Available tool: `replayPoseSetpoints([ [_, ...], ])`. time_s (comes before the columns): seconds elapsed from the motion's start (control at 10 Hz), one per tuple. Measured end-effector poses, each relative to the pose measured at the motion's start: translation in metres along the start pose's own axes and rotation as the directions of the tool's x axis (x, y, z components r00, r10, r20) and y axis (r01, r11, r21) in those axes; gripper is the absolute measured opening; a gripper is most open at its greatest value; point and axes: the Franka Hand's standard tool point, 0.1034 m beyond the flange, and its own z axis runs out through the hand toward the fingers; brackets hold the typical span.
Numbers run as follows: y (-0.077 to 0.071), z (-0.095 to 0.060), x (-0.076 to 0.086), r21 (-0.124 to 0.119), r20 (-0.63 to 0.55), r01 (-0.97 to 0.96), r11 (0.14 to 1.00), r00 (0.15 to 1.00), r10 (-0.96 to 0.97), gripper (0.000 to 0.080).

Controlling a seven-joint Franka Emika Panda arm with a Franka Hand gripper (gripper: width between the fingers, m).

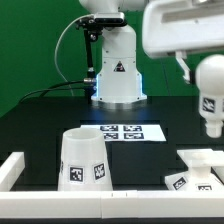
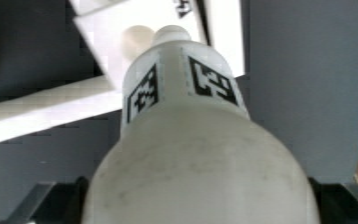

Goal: Assemble lamp

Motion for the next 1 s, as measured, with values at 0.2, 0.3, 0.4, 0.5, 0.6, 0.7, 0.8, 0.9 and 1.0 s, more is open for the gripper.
replayPoseSetpoints([
  [0.2, 0.004, 0.01, 0.007, 0.0, -0.015, 0.018, 1.0, 1.0, -0.018, 0.0576],
  [0.3, 0.003, 0.011, 0.007, -0.001, -0.014, 0.02, 1.0, 1.0, -0.02, 0.0576],
  [0.4, 0.005, 0.012, 0.004, -0.002, -0.012, 0.024, 1.0, 1.0, -0.024, 0.0576],
  [0.5, 0.007, 0.015, 0.001, -0.004, -0.007, 0.032, 0.999, 0.999, -0.032, 0.0576],
  [0.6, 0.008, 0.017, -0.001, -0.006, -0.004, 0.038, 0.999, 0.999, -0.038, 0.0576],
  [0.7, 0.009, 0.021, -0.003, -0.008, 0.0, 0.043, 0.999, 0.999, -0.043, 0.0576],
  [0.8, 0.009, 0.021, -0.003, -0.006, -0.003, 0.047, 0.999, 0.999, -0.047, 0.0576],
  [0.9, 0.009, 0.022, -0.002, -0.005, -0.007, 0.047, 0.999, 0.999, -0.047, 0.0576],
  [1.0, 0.008, 0.022, -0.002, -0.005, -0.007, 0.048, 0.999, 0.999, -0.048, 0.0576],
])
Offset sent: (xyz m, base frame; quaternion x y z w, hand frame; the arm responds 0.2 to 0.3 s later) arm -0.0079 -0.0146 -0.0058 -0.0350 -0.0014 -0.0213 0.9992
